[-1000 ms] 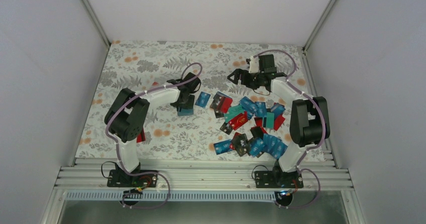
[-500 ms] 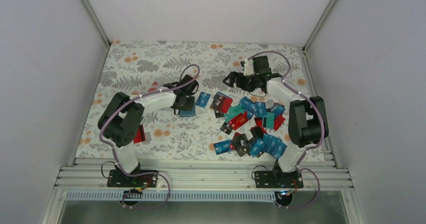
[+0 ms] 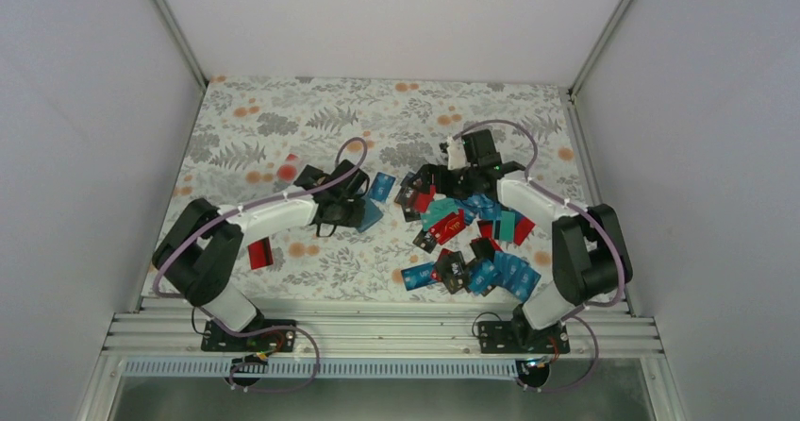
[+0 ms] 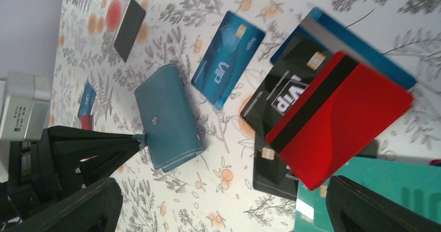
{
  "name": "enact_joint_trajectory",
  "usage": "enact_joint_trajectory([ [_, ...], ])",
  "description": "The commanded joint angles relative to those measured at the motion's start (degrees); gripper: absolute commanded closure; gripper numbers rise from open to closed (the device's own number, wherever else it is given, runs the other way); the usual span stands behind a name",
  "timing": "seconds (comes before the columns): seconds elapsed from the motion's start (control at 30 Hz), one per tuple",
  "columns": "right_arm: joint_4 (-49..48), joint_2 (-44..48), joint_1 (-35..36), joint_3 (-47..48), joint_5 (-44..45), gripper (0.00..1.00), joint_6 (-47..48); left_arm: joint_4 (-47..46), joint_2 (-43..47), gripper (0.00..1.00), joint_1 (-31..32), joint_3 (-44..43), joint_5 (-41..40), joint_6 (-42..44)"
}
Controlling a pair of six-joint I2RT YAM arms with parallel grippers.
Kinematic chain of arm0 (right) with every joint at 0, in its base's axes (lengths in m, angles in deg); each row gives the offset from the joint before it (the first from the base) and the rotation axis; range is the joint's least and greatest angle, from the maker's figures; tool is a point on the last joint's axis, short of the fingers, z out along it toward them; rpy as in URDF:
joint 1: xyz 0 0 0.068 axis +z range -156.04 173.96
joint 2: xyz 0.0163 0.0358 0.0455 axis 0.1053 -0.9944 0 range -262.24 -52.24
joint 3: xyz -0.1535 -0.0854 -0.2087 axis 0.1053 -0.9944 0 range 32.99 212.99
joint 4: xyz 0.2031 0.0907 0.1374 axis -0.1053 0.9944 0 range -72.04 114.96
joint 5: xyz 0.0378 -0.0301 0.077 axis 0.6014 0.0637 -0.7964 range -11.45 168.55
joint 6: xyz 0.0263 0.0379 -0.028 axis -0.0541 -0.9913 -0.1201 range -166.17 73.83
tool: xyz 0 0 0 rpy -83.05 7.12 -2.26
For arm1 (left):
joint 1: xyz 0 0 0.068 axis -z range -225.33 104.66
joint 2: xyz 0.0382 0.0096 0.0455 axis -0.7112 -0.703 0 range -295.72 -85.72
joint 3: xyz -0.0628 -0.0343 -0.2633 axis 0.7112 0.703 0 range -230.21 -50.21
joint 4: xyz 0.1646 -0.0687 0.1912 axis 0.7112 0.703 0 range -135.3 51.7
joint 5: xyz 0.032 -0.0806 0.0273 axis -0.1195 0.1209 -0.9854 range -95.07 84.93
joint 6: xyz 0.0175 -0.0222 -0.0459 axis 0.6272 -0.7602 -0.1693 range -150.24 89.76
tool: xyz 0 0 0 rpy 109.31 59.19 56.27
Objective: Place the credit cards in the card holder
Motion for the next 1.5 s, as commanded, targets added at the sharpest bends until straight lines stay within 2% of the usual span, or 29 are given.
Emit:
enact_joint_trajectory([
  [0.0,-2.64,1.79,2.78,-3.71,-2.17,0.01,-0.62,-4.97,3.72,0.98,1.01,4.77,3.16,-3.36],
  [0.33,-6.19,-0.19,9.17,-6.25,-5.15,0.02,-2.66,-9.57,8.76,0.98,1.84,11.26,3.52,-3.94],
  [0.57,-6.02,-9.34,11.80,-0.58,-5.58,0.09,-0.90,-10.30,11.38,0.98,2.02,13.33,3.76,-0.38],
  [0.7,-3.42,-14.28,13.68,4.91,-1.66,0.09,1.47,-9.68,14.00,0.98,2.02,14.91,2.03,-0.09],
  [0.97,-1.58,-20.91,15.88,13.19,3.81,0.09,5.41,-7.22,18.76,0.98,2.01,18.99,-3.86,-5.22],
  [1.03,-0.75,-21.81,16.72,14.73,4.20,0.13,6.84,-6.87,20.63,0.98,2.02,20.66,-5.26,-7.30],
  [1.2,1.34,-20.54,21.88,16.29,10.69,0.12,10.74,-3.69,24.52,0.98,1.84,22.48,-9.54,-12.18],
  [1.47,3.67,-18.27,29.89,17.41,24.87,0.10,12.49,-5.28,29.91,0.98,1.75,27.71,-11.48,-19.33],
])
